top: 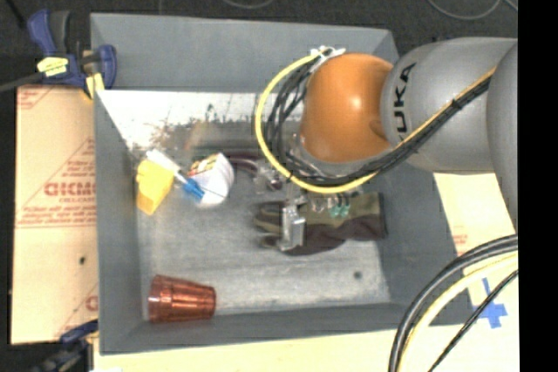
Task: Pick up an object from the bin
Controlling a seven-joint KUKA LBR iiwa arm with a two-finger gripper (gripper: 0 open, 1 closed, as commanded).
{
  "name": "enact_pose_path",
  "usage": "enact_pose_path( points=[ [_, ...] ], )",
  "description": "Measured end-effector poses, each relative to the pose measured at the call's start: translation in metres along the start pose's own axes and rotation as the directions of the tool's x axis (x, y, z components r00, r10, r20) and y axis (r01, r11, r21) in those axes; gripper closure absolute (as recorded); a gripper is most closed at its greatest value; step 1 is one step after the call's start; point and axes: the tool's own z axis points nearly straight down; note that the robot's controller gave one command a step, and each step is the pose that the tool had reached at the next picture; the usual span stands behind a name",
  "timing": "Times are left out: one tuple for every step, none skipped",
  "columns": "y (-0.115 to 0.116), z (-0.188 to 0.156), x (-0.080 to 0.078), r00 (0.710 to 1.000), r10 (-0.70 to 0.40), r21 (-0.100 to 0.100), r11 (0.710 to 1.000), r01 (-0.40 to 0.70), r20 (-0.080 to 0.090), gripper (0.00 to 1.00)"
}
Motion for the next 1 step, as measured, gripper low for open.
enact_pose_path(
  points=[
    [-0.0317, 0.0122, -0.0092, 0.978, -0.207, 0.004, 0.978, 0.207, 0.001, 0.0]
  ],
)
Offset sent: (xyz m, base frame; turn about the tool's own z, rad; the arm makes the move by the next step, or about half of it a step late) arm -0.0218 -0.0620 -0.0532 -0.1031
